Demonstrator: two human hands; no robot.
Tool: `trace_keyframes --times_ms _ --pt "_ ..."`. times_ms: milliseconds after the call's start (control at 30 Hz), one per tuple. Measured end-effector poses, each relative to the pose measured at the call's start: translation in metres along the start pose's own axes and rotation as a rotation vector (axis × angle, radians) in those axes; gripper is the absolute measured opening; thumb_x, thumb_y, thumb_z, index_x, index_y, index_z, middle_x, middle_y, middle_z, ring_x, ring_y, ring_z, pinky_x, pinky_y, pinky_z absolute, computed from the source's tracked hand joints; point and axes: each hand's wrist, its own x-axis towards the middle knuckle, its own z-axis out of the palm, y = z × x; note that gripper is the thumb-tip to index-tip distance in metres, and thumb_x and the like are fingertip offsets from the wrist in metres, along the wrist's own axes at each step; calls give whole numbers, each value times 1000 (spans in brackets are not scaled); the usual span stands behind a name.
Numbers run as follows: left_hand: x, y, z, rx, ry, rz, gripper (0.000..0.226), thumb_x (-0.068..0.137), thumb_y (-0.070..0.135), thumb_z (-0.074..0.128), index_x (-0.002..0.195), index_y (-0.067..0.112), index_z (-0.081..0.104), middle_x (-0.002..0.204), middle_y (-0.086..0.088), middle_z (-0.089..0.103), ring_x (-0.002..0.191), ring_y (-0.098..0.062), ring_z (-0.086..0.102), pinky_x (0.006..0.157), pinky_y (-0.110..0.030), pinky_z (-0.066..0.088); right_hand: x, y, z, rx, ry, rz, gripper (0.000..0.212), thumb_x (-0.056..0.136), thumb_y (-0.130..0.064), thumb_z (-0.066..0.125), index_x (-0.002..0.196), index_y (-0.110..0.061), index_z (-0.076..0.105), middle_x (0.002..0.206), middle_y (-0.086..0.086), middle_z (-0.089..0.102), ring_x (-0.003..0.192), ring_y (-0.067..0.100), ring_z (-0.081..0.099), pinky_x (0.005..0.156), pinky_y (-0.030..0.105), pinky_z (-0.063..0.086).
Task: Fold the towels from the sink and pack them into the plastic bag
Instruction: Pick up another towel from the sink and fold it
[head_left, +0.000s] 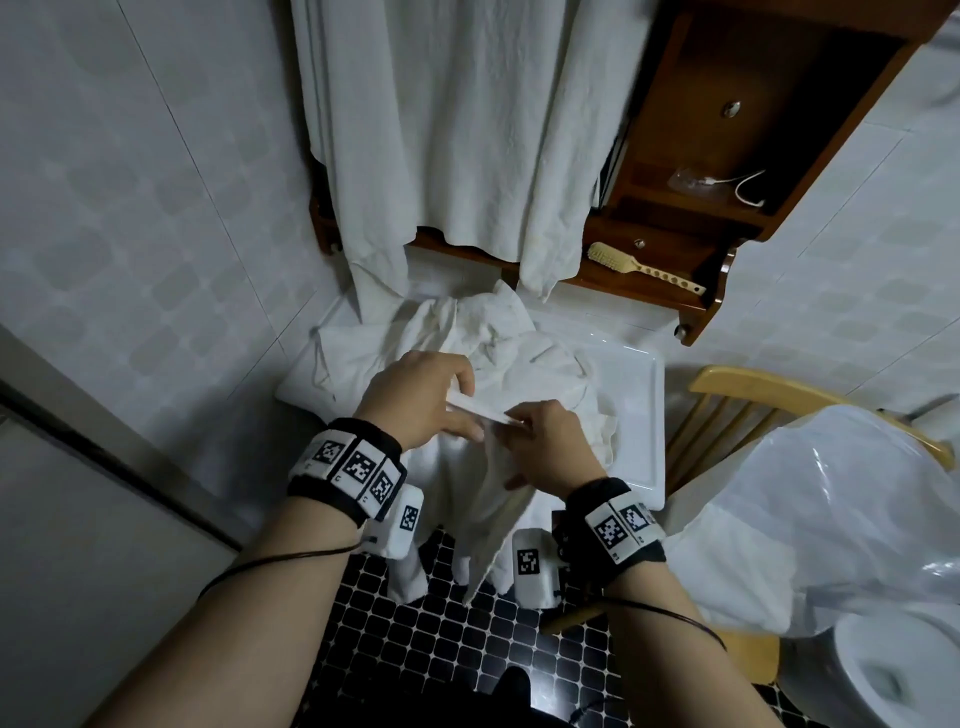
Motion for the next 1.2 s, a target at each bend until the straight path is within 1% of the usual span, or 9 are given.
trace_keyframes --times_ms 133,333,467,567,667,833,900,1000,1200 --pt "-1 12 -10 211 6 44 54 68 83 76 80 30 74 76 7 67 77 -14 63 65 -33 52 5 10 11 -197 -112 -50 24 95 -17 73 75 -16 59 85 19 64 71 39 73 47 41 57" --pt "2 11 -25 202 218 -9 22 92 51 76 103 33 78 103 5 75 97 -24 68 74 -34 48 -1 31 15 17 -347 88 10 104 -14 61 108 -14 52 108 12 59 83 36 70 52 52 63" --pt "5 8 -32 190 438 -33 19 97 46 71 106 31 78 104 2 72 93 -28 67 69 -33 42 3 33 11 59 -257 102 24 103 -17 63 117 -16 43 111 18 56 80 38 68 50 59 61" --pt "6 4 -37 146 516 -19 20 97 47 71 108 32 78 105 2 72 95 -28 67 70 -38 51 0 22 13 191 -274 82 42 95 -45 73 116 -21 45 104 12 60 86 38 69 56 56 62" --pt "4 2 -41 62 476 29 20 90 53 76 100 36 80 96 5 72 90 -25 67 71 -44 57 -3 14 20 355 -272 85 55 93 -77 55 107 -24 61 89 -7 66 98 45 71 81 66 61" --pt "1 8 -45 17 445 24 32 70 59 90 86 34 79 82 14 63 81 -16 60 68 -35 50 2 8 28 499 -185 34 15 100 -22 69 109 -10 67 86 14 57 72 31 68 67 60 64" --pt "1 11 -43 27 441 22 35 65 57 93 83 31 77 79 16 58 79 -14 57 66 -32 43 6 4 29 345 -56 -18 15 94 -18 71 89 -6 64 68 6 56 59 27 67 60 50 64" --pt "1 14 -40 57 440 17 40 63 53 95 78 25 72 80 16 56 77 -14 55 62 -30 36 15 9 32 -90 138 -60 35 92 -22 62 65 -15 41 57 -1 46 56 25 49 56 36 39" --pt "-1 10 -48 21 536 -21 46 62 55 96 69 32 56 80 12 64 76 -19 58 60 -31 39 29 50 21 -301 225 49 21 93 -9 52 86 -14 72 105 11 49 83 37 60 77 36 52"
